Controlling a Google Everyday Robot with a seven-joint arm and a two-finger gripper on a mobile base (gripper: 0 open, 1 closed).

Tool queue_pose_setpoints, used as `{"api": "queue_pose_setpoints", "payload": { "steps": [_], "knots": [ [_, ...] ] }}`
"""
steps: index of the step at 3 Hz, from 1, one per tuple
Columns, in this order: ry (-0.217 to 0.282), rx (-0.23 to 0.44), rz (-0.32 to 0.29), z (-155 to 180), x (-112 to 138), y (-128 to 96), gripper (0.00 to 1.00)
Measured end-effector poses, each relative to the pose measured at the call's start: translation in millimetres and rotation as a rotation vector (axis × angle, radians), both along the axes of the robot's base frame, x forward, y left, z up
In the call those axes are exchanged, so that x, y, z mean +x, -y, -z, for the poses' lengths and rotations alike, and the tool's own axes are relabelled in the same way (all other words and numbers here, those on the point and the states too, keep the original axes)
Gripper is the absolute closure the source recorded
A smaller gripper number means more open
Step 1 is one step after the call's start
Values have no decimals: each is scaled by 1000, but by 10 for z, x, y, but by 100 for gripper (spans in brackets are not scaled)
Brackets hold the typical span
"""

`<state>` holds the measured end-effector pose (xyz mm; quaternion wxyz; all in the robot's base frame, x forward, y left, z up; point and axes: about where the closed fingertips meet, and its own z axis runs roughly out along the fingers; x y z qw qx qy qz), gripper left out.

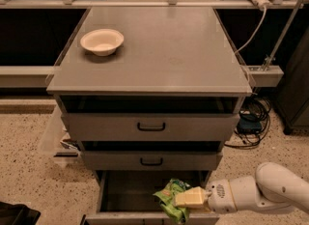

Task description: Place green rice chip bag into bottom drawer

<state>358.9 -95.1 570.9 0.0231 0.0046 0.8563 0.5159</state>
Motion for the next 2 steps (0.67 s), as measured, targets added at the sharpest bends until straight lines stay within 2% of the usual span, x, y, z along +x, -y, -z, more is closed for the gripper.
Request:
{"api": "queue_pose_setpoints", "payload": {
  "steps": [1, 2],
  "knots": [
    [-37, -1, 25, 357, 231, 86, 100],
    [-49, 30, 21, 908, 581, 127, 100]
  ]
}}
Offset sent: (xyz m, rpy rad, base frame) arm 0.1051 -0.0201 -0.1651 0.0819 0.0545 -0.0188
